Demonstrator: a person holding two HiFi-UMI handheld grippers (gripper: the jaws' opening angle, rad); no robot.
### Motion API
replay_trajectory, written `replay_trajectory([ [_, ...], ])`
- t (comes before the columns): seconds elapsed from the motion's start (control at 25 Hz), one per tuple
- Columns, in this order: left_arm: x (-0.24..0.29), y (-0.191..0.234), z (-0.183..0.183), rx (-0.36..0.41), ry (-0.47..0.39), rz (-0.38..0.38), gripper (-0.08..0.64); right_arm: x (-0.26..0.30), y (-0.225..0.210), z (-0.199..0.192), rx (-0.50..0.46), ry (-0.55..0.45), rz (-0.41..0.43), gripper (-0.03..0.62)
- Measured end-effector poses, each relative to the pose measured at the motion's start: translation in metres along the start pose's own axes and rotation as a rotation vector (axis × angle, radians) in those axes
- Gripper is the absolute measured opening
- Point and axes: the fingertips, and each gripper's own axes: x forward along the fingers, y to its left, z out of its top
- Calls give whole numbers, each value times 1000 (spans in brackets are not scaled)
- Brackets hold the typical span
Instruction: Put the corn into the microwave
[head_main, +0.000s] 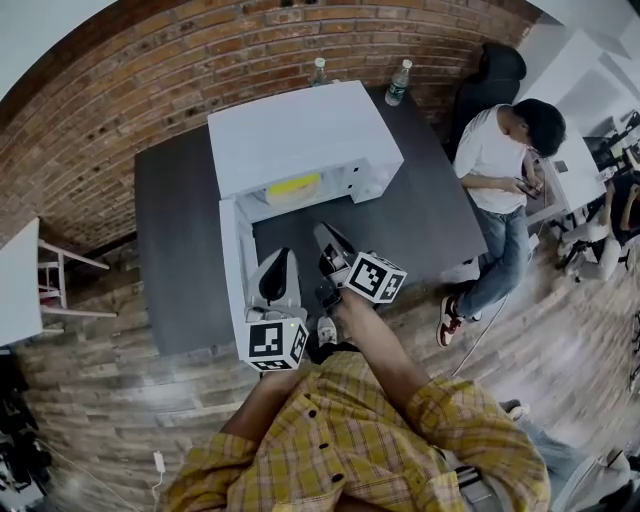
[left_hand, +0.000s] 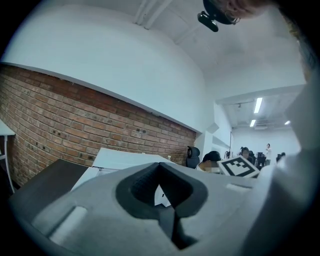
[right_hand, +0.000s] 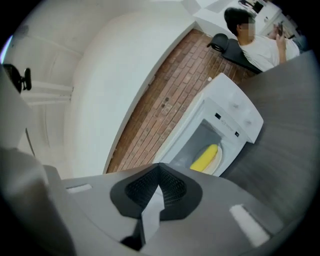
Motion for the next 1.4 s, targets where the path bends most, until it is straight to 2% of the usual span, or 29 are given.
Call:
replay_trajectory([
  [0.36,-8,-11,9,28,-8,-23,-3,-31,52,12,-354,-16,27,0],
  [0.8,-17,-12,14,57,-7,-41,-3,-56,81,6,-778,-24,-24,2],
  [1.08,-17,-14,9,73,0,-46,-3,-59,88,0,-853,-19,-21,2],
  [1.4,-16,-14,9,78,-10,-43,-3,-64,98,-1,-894,-23,-7,2],
])
